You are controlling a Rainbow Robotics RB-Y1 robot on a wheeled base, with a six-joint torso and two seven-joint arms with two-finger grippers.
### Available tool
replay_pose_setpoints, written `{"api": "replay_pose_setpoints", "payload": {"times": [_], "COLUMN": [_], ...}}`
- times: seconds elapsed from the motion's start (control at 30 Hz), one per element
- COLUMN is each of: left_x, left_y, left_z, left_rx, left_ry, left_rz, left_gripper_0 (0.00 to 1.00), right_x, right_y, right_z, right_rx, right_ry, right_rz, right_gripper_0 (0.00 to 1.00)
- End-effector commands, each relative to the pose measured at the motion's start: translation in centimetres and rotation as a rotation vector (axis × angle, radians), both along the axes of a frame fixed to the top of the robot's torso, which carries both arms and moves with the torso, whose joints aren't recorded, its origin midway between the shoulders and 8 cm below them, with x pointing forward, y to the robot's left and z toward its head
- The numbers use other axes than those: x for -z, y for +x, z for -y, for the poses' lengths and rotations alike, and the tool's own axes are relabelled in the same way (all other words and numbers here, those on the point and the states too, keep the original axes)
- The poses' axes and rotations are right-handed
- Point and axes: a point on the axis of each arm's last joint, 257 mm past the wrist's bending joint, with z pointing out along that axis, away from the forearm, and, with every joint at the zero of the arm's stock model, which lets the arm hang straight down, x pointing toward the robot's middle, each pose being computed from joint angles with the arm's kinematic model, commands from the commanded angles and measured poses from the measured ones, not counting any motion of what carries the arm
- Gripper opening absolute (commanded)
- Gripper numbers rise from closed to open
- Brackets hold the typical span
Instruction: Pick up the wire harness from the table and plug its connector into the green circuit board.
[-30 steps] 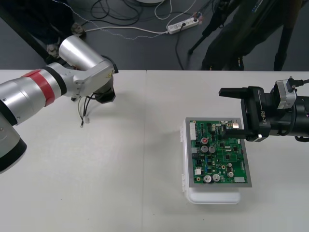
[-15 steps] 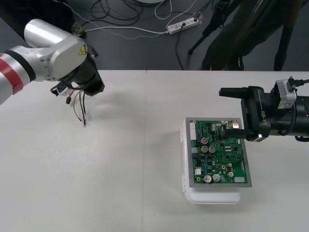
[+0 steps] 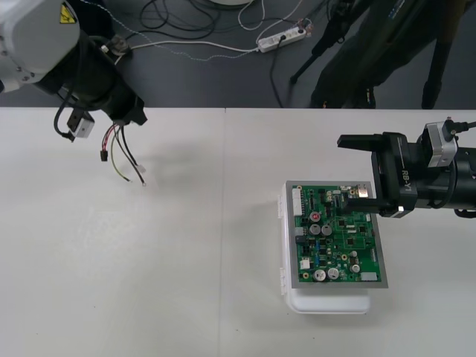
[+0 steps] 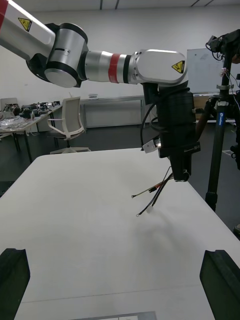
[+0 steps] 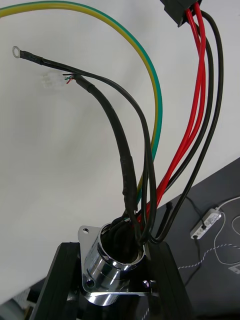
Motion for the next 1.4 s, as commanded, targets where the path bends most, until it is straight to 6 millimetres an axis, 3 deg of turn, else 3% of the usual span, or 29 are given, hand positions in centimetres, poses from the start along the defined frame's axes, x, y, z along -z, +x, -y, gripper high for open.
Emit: {"api": "replay_pose_setpoints", "payload": {"times": [0.03,0.33,0.6,0.87,1.4], "left_x": [-4.2,-6.4,-7.6,-7.4,-5.1], "left_y": [-2.2,-5.9,-9.6,-13.6,-18.4], "left_z": [-1.4,-0.5,1.9,4.2,8.3], "left_rx": [-0.013,-0.141,-0.241,-0.365,-0.593], "left_ry": [-0.099,-0.305,-0.449,-0.623,-0.971], "left_rz": [-0.033,-0.140,-0.201,-0.327,-0.666], "left_gripper_0": [0.00,0.00,0.00,0.00,0.00], "right_x": [-1.4,-1.5,-1.4,-1.4,-1.4], "right_y": [0.2,0.2,0.2,0.2,0.2], "right_z": [0.5,0.4,0.5,0.4,0.4], "right_rx": [-0.010,-0.010,-0.010,-0.010,-0.012], "right_ry": [-0.020,-0.020,-0.020,-0.020,-0.020], "right_rz": [0.105,0.105,0.103,0.104,0.098], "right_gripper_0": [1.00,1.00,1.00,1.00,1.00]}}
